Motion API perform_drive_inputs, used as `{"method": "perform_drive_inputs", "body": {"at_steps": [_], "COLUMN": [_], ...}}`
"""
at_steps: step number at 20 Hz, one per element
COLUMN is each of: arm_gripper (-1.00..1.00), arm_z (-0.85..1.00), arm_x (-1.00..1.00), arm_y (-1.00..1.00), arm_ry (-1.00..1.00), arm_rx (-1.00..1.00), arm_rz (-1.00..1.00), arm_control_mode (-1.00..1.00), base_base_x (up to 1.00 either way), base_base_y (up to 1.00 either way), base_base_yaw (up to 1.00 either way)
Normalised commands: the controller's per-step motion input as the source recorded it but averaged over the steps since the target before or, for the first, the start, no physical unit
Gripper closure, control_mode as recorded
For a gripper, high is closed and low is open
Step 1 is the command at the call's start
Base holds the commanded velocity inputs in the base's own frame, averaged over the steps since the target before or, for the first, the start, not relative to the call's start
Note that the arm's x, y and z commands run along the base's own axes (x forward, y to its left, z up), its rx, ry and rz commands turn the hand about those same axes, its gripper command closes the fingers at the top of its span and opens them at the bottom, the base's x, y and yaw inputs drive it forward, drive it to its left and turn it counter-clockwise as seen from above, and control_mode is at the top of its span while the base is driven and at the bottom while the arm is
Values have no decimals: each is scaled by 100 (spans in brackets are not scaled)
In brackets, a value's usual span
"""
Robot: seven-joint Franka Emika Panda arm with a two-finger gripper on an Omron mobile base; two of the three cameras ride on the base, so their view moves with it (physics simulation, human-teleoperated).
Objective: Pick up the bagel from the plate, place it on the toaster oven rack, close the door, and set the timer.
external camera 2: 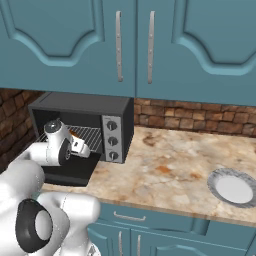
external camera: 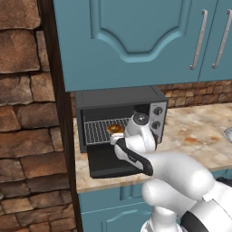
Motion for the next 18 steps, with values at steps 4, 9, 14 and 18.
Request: {"method": "perform_drive_inputs", "body": {"at_steps": [4, 9, 14, 18], "arm_gripper": [-100, -100, -100, -100], "arm_z": [-1, 0, 0, 0], "arm_x": [31, 34, 36, 20], "arm_y": [0, 0, 0, 0], "arm_ry": [0, 0, 0, 0], "arm_rx": [-1, -2, -2, -2], "arm_rz": [0, 0, 0, 0], "arm_control_mode": [-100, -100, -100, -100], "base_base_x": [0, 0, 0, 0], "base_base_y": [0, 0, 0, 0], "base_base_yaw": [0, 0, 0, 0]}}
